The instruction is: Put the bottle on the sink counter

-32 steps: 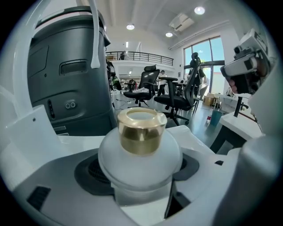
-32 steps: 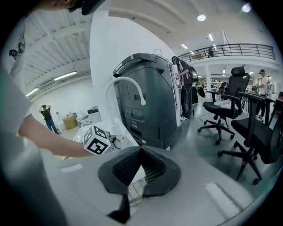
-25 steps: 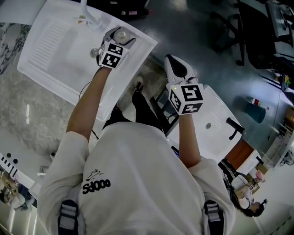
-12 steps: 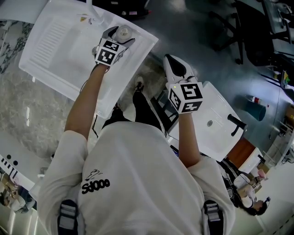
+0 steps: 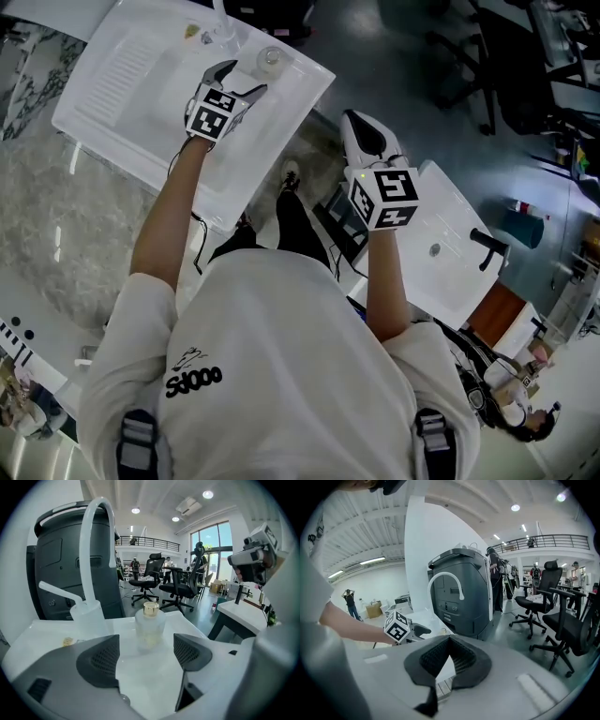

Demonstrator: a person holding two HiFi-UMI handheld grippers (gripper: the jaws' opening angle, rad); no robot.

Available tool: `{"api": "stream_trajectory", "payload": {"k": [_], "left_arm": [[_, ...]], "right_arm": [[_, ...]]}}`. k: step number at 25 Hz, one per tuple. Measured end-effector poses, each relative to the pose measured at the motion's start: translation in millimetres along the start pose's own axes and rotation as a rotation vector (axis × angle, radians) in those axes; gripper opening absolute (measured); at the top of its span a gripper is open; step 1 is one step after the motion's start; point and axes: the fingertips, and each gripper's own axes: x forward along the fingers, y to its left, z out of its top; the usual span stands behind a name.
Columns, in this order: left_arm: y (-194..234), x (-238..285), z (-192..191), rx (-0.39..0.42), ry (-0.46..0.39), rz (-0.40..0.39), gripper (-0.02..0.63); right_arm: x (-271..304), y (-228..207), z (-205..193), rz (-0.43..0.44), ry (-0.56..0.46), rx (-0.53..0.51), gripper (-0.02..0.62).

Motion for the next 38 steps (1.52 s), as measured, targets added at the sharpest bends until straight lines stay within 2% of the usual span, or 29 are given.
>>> {"api": "stream_trajectory", "payload": {"k": [6, 10, 14, 20, 30, 38], "left_arm": [[2, -46, 1, -0.009, -0.053, -0.016, 0.321], [2, -84, 7, 0.014, -0.102, -0.002, 0.242], [6, -127, 13, 0.051, -0.147, 0.032, 0.136], [10, -188, 29, 0.089, -0.249, 0.083, 0.019], [-8, -274, 54, 0.129, -0.385, 0.092, 0.006], [-28, -323, 65, 0.103, -0.477, 0.084, 0.006]], "right_arm": [[-19, 15, 15, -0.036, -0.051, -0.032, 0.011], [-35, 28, 32, -0.061, -0.103, -0.062, 0.011], [-49, 50, 49, -0.078, -0.149, -0.097, 0.011], [-68, 84, 74, -0.089, -0.203, -0.197, 0.011], [-94, 123, 93, -0.111, -0.273, -0.248, 0.011], [-106, 152, 98, -0.096, -0.288, -0.308, 0.011]]}}
